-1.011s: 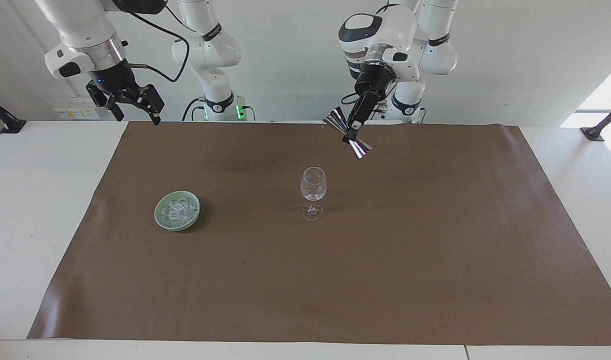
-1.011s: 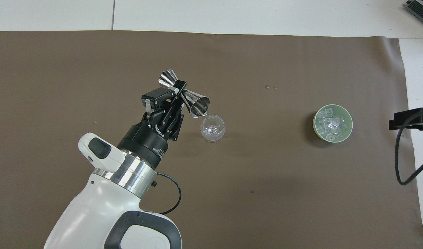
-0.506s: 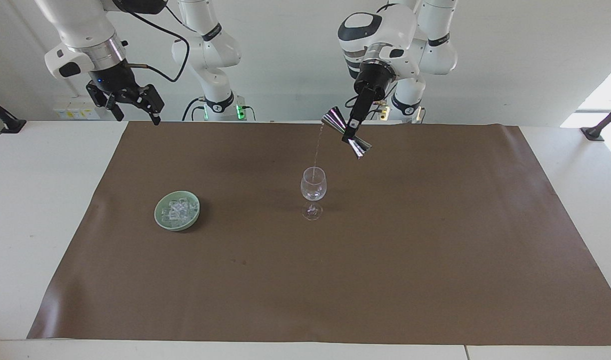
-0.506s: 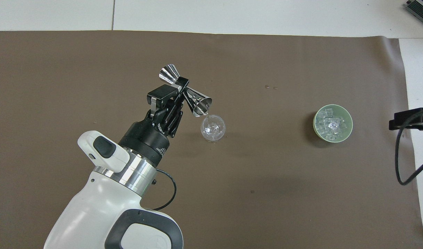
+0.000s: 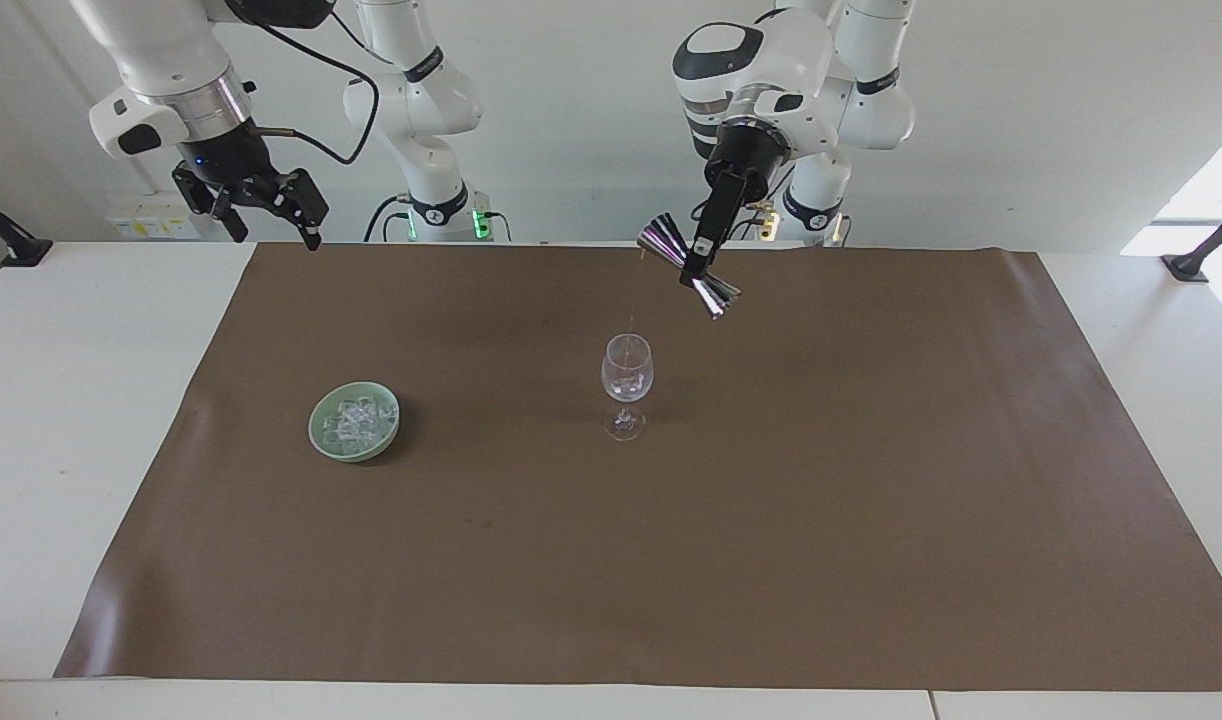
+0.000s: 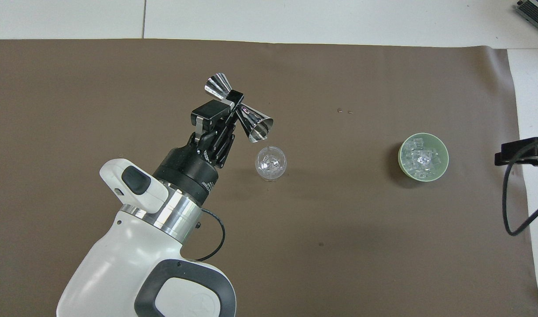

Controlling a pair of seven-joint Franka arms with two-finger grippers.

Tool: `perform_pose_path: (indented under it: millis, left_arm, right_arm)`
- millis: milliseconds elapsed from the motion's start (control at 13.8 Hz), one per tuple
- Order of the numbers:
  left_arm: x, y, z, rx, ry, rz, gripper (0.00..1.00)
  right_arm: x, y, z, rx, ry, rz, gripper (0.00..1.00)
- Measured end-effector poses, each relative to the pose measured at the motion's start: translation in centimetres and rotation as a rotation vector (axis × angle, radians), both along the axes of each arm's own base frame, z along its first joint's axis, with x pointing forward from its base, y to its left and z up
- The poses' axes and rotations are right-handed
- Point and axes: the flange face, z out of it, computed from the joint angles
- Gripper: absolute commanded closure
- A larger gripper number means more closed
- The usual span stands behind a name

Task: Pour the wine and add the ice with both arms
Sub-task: 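Tilt the jigger over the glass to pour with the left gripper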

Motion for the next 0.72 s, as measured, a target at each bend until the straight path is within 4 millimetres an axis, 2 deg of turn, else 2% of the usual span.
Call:
perform_pose_path:
  millis: [722]
  left_arm:
    - [0.68, -0.30, 0.44, 0.090, -0.068, -0.033, 1.00]
  right_arm:
    - [0.00, 0.00, 0.00, 0.000, 0.000, 0.000, 0.00]
